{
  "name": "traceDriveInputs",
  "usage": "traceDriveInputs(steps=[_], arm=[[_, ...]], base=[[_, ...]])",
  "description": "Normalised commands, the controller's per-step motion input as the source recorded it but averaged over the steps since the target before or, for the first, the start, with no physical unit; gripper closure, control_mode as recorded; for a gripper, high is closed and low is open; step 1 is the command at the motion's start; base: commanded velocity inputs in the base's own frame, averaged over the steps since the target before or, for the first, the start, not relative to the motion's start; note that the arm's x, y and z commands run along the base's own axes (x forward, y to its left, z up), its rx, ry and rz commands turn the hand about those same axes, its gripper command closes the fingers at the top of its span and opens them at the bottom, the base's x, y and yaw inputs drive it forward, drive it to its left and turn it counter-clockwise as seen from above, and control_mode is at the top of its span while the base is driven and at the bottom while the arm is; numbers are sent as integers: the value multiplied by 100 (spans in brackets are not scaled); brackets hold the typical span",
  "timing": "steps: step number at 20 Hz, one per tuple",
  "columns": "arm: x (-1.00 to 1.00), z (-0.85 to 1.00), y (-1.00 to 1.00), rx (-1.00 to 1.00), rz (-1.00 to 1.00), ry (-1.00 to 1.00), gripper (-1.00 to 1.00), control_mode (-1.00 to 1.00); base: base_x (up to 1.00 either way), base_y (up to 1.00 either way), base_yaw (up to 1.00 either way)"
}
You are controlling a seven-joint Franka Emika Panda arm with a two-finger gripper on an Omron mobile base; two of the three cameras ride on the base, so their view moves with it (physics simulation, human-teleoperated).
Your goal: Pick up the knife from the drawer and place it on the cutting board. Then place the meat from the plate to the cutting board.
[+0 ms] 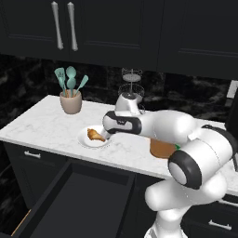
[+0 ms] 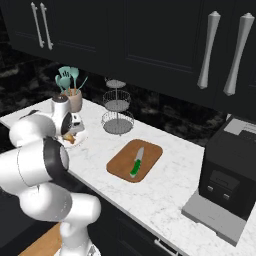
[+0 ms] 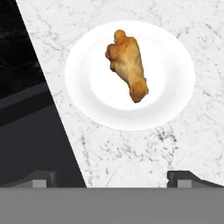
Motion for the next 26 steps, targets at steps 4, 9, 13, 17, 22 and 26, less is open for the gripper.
traceDriveInputs(steps=[4, 9, 13, 17, 22, 26], arm=[[34, -2, 29, 0, 0, 1, -100, -100], [44, -17, 7, 0, 1, 0, -100, -100], [39, -29, 4, 0, 2, 0, -100, -100], [29, -34, 11, 0, 2, 0, -100, -100], [22, -28, 14, 0, 2, 0, -100, -100], [24, -8, 7, 0, 0, 0, -100, -100]], base=[[0, 0, 0], [0, 0, 0], [0, 0, 0], [0, 0, 0], [0, 0, 0], [0, 0, 0]])
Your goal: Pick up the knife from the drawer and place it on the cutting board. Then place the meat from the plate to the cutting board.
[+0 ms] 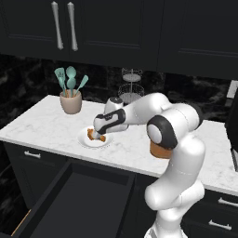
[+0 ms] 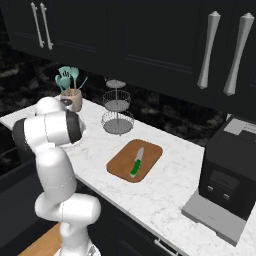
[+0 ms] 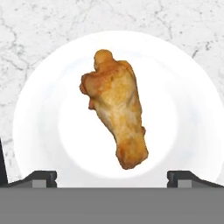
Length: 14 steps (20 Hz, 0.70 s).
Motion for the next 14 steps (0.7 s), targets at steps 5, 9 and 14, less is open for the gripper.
traceDriveInputs(steps=[5, 9, 14], arm=[[24, -10, 1, 0, 0, 0, -100, -100], [20, -23, 2, 0, 0, 0, -100, -100], [12, -24, 3, 0, 0, 0, -100, -100]], base=[[0, 0, 0], [0, 0, 0], [0, 0, 0]])
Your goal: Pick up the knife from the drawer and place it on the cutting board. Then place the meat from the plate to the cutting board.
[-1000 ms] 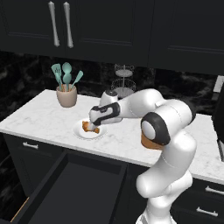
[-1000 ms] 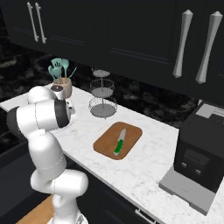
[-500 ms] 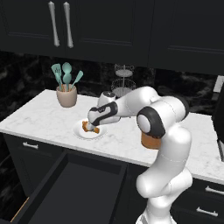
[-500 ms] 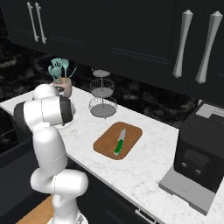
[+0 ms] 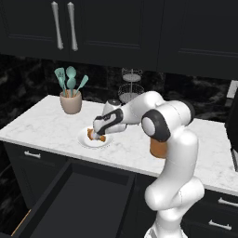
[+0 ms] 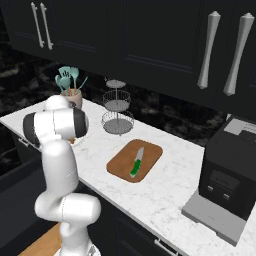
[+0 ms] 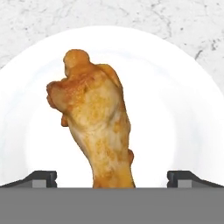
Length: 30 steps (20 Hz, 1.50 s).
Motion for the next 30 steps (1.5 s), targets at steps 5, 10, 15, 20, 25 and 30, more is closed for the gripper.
traceDriveInputs(steps=[5, 10, 15, 20, 25, 30], arm=[[4, -24, 4, 0, 0, 0, -100, -100], [1, -27, 5, 0, 0, 0, -100, -100], [4, -25, 16, 0, 0, 0, 100, -100], [0, -12, 14, 0, 1, 0, 100, -100], [-17, -3, 10, 0, 0, 0, 100, -100], [-74, 33, -22, 0, -2, -1, 100, -100]], base=[[0, 0, 0], [0, 0, 0], [0, 0, 0], [0, 0, 0], [0, 0, 0], [0, 0, 0]])
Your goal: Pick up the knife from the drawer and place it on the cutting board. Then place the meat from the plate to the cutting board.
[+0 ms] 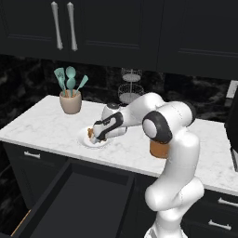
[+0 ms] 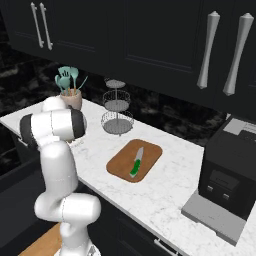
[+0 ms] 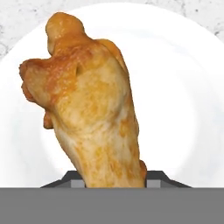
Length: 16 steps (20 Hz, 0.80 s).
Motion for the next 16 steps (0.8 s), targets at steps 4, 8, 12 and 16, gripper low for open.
traceDriveInputs(steps=[4, 8, 12, 16], arm=[[-71, 36, -39, 0, -3, -7, 100, -100], [-56, 42, -41, 0, -9, -2, 100, -100], [-51, 46, -48, 0, -16, 0, 100, -100], [-37, 39, -64, 0, -20, 1, 100, -100]], base=[[0, 0, 0], [0, 0, 0], [0, 0, 0], [0, 0, 0]])
